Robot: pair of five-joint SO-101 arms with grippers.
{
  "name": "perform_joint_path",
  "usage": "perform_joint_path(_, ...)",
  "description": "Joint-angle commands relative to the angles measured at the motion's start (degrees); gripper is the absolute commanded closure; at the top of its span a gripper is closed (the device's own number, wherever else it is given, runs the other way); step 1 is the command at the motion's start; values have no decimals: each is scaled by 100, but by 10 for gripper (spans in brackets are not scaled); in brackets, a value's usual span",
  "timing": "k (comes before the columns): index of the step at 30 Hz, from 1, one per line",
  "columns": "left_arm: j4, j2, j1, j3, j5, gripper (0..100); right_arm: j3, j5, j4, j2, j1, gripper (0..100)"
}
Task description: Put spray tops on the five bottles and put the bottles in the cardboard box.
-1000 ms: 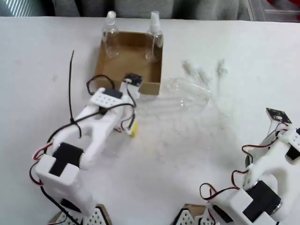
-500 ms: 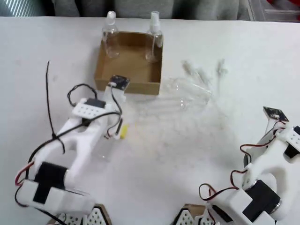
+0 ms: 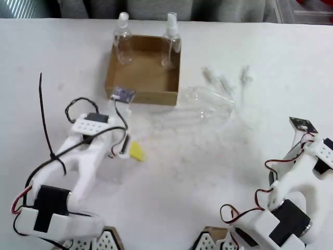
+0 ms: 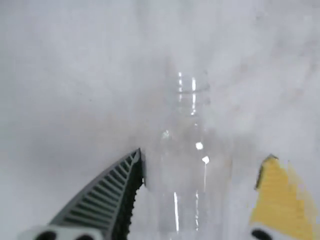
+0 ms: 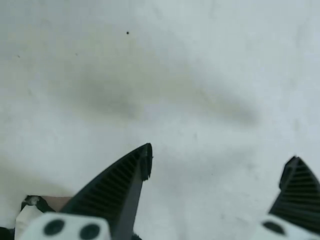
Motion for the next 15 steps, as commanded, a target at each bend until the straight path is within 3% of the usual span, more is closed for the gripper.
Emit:
perform_joint_path(1,422,-136,-31,-527,-53,559,-62,18,-31,-242,-4,633)
perform_joint_path(10,853,-84,-48,-1152,-62,559,-62,9,-22,-242,4,633)
perform_joint_path(15,1011,-84,-57,-1169,-466,597,-62,9,-22,-242,4,633)
